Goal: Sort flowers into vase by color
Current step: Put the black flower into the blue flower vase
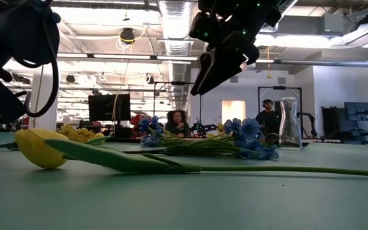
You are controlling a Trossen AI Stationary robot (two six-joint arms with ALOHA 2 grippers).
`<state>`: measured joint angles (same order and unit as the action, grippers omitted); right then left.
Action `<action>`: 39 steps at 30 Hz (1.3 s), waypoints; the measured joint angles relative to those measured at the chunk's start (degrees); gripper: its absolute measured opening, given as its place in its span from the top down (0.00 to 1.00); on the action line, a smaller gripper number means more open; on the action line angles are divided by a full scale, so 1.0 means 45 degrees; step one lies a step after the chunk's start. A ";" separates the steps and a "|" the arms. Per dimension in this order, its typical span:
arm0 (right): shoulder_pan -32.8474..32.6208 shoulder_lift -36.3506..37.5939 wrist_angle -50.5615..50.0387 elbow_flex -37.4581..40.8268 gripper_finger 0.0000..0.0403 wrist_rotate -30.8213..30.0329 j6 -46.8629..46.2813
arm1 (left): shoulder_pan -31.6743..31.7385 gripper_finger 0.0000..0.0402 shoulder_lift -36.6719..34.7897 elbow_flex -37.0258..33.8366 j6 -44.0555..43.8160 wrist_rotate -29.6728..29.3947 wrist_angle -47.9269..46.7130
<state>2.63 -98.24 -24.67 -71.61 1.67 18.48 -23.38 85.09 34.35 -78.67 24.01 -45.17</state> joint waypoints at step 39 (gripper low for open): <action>0.0000 0.0000 -0.0286 0.0000 0.35 -0.0015 0.0179 | 0.2290 1.00 -0.8240 -0.0039 0.0714 -0.5777 -0.0974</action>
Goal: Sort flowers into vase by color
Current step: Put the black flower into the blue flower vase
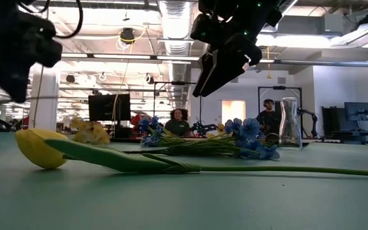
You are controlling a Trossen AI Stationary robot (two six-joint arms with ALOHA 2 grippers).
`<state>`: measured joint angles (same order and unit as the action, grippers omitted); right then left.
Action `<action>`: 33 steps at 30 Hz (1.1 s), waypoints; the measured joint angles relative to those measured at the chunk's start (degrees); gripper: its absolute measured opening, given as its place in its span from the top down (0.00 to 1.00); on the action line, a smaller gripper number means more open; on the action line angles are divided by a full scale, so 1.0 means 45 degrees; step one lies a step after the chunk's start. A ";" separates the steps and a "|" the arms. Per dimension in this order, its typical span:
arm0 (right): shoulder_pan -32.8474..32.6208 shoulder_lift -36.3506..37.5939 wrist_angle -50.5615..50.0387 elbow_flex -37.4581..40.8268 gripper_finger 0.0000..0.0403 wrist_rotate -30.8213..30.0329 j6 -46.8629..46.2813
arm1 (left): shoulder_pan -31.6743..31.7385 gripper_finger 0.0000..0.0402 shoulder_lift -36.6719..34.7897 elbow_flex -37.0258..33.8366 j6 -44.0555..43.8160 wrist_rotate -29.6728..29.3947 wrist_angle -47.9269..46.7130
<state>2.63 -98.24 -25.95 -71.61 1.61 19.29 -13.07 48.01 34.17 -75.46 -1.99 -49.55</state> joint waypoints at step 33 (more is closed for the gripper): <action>-0.1253 -0.0060 0.6456 0.0005 0.35 -0.5765 1.6461 | 0.5684 1.00 -0.1387 0.0024 0.7140 0.1131 0.6031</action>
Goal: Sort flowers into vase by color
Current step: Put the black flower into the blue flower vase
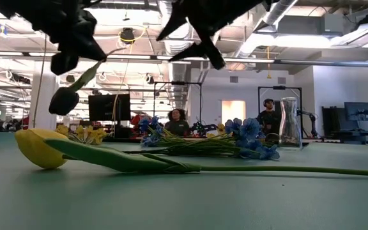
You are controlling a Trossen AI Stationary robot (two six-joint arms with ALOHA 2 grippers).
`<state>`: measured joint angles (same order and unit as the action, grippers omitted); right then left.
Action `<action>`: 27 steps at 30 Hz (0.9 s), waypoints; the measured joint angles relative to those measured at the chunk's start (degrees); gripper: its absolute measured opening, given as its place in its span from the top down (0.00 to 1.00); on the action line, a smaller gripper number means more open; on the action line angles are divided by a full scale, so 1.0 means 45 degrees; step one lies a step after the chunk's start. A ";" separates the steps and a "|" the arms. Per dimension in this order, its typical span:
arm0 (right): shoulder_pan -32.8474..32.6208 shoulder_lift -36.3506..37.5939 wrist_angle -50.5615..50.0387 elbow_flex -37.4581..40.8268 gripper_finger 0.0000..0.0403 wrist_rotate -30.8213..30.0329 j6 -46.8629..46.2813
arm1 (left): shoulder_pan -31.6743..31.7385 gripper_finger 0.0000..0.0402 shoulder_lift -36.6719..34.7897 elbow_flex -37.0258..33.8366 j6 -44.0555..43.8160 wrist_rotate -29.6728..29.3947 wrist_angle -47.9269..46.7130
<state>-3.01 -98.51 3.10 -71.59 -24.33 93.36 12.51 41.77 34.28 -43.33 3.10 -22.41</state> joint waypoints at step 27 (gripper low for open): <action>0.0214 -0.2646 0.5147 -0.0032 0.39 0.0737 0.3848 | 0.0796 1.00 0.3363 0.0015 0.0648 0.3714 0.3779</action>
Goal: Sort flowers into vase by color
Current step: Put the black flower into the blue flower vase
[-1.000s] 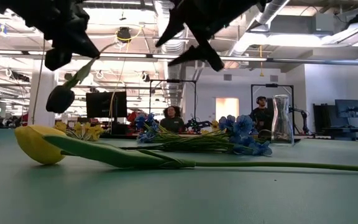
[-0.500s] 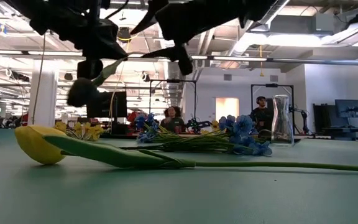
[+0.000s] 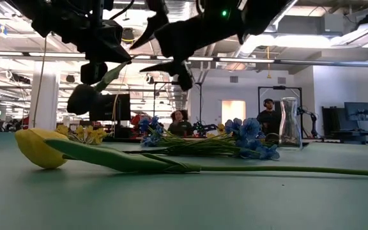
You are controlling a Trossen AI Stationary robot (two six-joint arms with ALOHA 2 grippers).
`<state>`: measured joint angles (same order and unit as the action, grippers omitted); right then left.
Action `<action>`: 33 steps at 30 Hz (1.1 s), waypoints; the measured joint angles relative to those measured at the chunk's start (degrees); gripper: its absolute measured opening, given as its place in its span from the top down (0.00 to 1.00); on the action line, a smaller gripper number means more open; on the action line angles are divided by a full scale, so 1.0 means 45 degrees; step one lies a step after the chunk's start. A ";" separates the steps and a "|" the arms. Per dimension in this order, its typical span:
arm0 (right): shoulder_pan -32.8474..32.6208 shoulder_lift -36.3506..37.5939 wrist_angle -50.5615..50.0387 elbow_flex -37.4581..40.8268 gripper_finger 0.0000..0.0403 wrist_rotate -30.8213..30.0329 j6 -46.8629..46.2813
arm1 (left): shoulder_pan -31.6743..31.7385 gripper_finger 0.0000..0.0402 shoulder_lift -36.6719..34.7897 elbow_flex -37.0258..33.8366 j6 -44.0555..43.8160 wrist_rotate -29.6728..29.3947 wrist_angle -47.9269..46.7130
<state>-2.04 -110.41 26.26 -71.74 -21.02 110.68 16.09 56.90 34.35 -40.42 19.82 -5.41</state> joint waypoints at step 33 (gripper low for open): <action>-0.0039 -0.0125 0.0525 -0.0138 0.83 0.1426 0.0082 | -0.0168 1.00 0.0044 0.0000 0.0490 0.0724 -0.0030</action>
<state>-2.22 -110.98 28.62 -72.36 -14.60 111.04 15.33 57.10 34.35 -38.21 23.08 -5.54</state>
